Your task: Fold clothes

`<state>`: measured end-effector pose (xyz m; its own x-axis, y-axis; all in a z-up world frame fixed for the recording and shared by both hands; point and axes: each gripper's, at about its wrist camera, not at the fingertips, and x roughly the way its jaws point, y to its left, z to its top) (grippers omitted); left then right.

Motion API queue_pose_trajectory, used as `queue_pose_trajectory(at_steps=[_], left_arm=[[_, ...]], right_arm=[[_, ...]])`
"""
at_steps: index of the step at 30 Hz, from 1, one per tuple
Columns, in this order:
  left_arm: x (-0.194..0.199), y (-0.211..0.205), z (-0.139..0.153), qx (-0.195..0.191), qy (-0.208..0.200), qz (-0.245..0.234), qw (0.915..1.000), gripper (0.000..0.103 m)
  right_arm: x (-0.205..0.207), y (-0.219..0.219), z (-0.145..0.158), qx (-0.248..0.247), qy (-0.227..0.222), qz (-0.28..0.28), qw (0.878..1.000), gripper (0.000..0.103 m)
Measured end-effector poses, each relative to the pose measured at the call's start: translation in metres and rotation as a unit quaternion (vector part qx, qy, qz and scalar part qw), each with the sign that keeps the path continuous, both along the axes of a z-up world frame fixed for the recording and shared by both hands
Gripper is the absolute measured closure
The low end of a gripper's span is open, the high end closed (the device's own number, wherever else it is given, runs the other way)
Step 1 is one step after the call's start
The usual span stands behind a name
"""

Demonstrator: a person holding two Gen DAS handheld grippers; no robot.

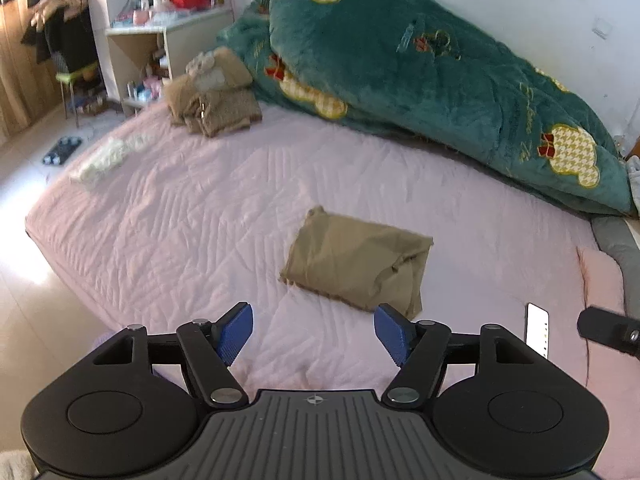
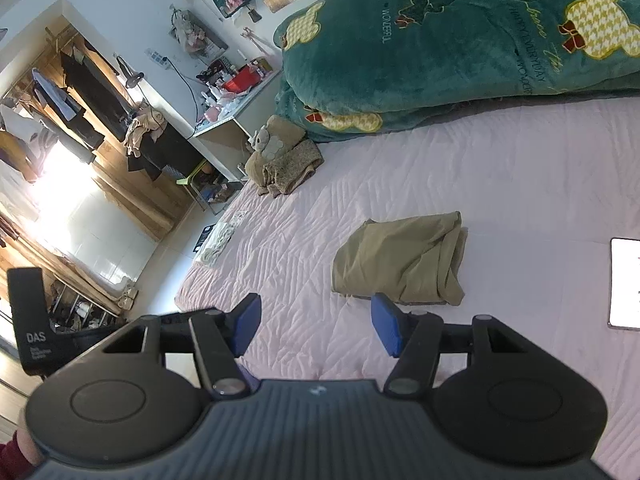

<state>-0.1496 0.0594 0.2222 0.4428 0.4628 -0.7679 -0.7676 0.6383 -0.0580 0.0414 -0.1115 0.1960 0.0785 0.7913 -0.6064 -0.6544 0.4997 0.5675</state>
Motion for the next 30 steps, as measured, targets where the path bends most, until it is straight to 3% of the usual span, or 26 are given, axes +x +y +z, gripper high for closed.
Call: queue_pose_trajectory(at_steps=[3, 5, 6, 11, 19, 23, 26, 30], left_arm=[[0.005, -0.008, 0.012, 0.034, 0.016, 0.005, 0.9993, 0.030], [0.009, -0.012, 0.018, 0.053, 0.027, 0.011, 0.9982, 0.019], [0.010, -0.013, 0.021, 0.059, 0.028, 0.014, 0.9977, 0.018], [0.014, -0.009, 0.031, 0.046, 0.024, 0.017, 0.9985, 0.017], [0.014, -0.001, 0.024, 0.017, 0.025, 0.029, 0.9991, 0.017], [0.009, -0.004, 0.027, 0.026, 0.003, 0.028, 0.9993, 0.014], [0.009, -0.012, 0.033, 0.058, 0.000, 0.031, 0.9979, 0.000], [0.006, -0.029, 0.044, 0.116, -0.014, 0.039, 0.9924, 0.000]], right_arm=[[-0.002, -0.003, 0.001, 0.001, -0.001, 0.002, 1.000, 0.042], [-0.002, -0.005, 0.000, 0.002, 0.001, 0.002, 1.000, 0.042], [-0.002, -0.007, 0.000, 0.003, 0.002, 0.003, 1.000, 0.042], [-0.003, -0.011, 0.000, 0.005, 0.000, 0.005, 1.000, 0.042], [-0.004, -0.012, 0.002, 0.008, -0.006, 0.007, 1.000, 0.042], [-0.004, -0.013, 0.003, 0.011, -0.007, 0.010, 1.000, 0.042], [-0.004, -0.015, 0.003, 0.013, -0.007, 0.011, 1.000, 0.042], [-0.003, -0.017, 0.004, 0.015, -0.007, 0.012, 1.000, 0.042]])
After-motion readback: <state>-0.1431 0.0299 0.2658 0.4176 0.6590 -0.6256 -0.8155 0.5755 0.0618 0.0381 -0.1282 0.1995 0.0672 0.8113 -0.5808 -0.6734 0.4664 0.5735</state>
